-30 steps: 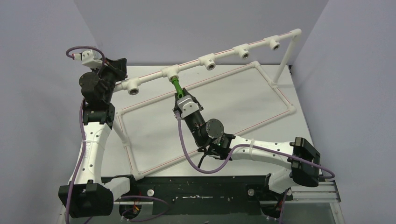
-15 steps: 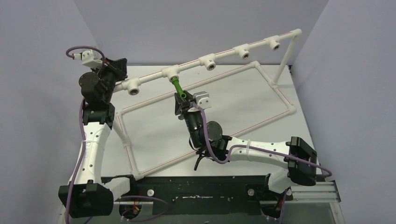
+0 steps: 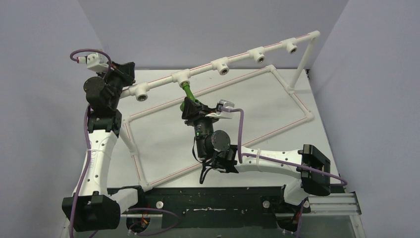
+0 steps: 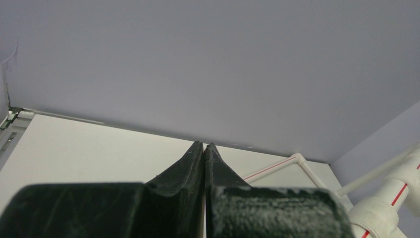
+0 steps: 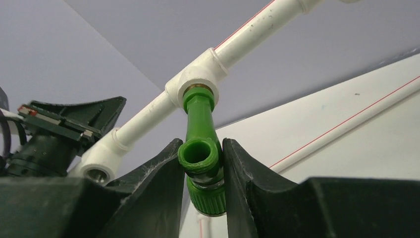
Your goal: Install the water faucets
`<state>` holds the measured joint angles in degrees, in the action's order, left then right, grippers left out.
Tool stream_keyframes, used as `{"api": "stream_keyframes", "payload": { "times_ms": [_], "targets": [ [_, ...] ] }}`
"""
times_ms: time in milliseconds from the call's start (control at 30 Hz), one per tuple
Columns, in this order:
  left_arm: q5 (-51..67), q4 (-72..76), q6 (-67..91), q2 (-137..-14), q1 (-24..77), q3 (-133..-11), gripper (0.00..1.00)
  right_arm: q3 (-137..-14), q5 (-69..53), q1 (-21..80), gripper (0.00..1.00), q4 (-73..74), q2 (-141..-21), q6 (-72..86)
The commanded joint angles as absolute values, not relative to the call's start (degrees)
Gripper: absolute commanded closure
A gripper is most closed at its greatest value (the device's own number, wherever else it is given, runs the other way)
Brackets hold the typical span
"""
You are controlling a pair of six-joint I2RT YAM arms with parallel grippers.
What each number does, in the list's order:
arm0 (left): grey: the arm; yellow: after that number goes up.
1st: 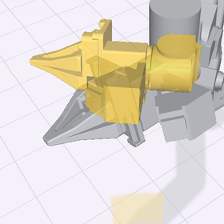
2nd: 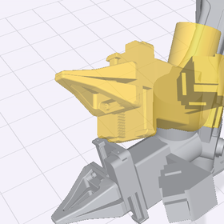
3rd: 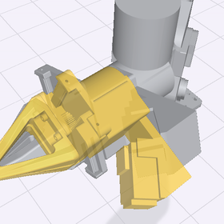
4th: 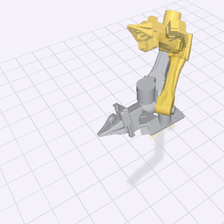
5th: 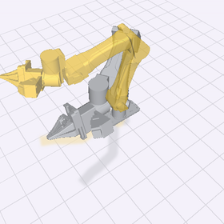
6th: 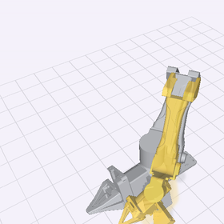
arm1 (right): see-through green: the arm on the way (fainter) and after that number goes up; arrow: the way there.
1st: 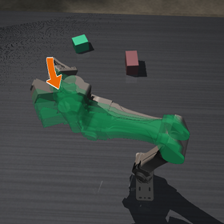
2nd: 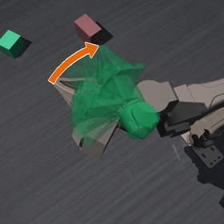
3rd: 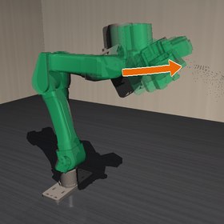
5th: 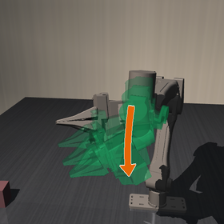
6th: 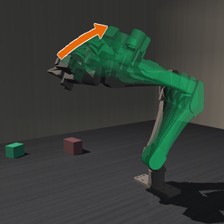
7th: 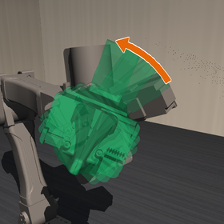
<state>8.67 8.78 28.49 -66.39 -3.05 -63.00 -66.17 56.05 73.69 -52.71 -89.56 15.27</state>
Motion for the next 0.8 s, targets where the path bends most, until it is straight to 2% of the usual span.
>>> {"api": "stream_keyframes", "payload": {
  "times_ms": [0,167,467,767],
  "targets": [
    [8.79,-9.92,28.57,-72.25,-3.65,-55.76,1.00,-70.49,60.96,74.58,1.00,-58.21,-86.96,34.97],
    [8.50,-9.86,28.47,-71.91,-3.68,-55.72,1.00,-70.68,61.67,75.00,1.00,-56.30,-86.45,42.42],
    [8.64,-9.91,28.37,-71.81,-4.04,-55.81,1.00,-74.94,62.91,75.07,1.00,-36.00,-84.46,67.35],
    [8.78,-9.62,28.47,-71.64,-4.69,-55.69,1.00,-71.76,60.88,74.11,1.00,-34.15,-82.13,78.74]
  ]
}}
